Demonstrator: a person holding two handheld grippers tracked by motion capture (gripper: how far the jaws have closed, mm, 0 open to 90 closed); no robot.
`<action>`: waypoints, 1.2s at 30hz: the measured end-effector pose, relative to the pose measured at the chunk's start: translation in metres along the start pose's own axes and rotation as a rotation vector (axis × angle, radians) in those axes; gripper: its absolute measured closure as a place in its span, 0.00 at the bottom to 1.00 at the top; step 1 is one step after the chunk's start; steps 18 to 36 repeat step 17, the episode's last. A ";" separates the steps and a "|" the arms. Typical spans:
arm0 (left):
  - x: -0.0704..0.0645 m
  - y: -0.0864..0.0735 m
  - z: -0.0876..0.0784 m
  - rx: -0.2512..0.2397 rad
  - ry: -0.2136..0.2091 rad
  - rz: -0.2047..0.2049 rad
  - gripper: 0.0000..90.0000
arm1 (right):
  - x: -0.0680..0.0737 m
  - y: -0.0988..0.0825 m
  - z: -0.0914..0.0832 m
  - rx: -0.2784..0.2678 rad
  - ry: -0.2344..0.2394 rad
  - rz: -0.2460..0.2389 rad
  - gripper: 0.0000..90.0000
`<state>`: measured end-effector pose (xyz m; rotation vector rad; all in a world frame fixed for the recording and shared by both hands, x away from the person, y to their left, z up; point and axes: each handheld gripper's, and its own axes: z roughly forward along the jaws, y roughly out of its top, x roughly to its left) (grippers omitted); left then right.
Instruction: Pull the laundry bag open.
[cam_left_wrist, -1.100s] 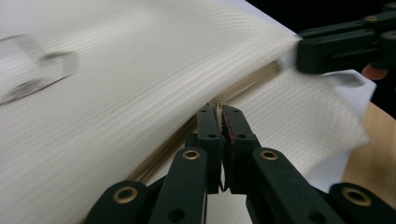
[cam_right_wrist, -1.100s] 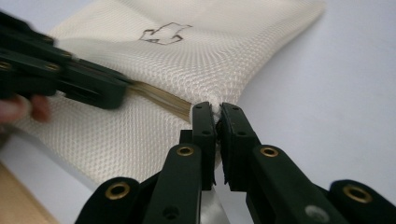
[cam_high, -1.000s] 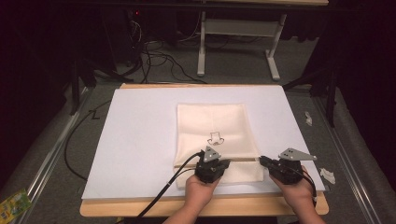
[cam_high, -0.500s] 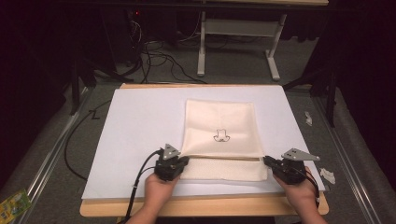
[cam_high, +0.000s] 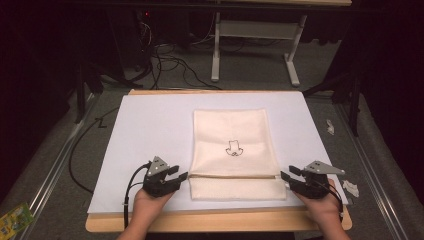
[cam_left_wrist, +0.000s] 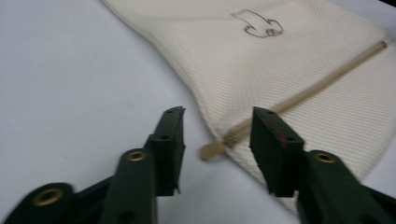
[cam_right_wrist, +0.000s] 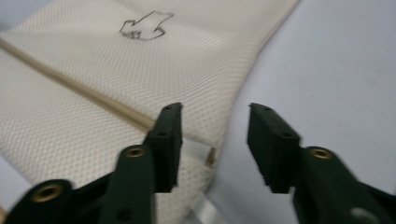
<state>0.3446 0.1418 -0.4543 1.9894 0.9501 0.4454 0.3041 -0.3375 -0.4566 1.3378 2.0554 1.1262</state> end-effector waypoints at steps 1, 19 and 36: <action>0.006 0.001 -0.008 0.015 0.071 0.057 0.50 | -0.007 0.000 -0.005 -0.016 -0.031 0.025 0.42; 0.052 -0.011 -0.038 -0.003 0.159 -0.071 0.01 | -0.038 0.001 -0.028 -0.097 -0.213 0.057 0.10; 0.052 -0.011 -0.038 -0.003 0.159 -0.071 0.01 | -0.038 0.001 -0.028 -0.097 -0.213 0.057 0.10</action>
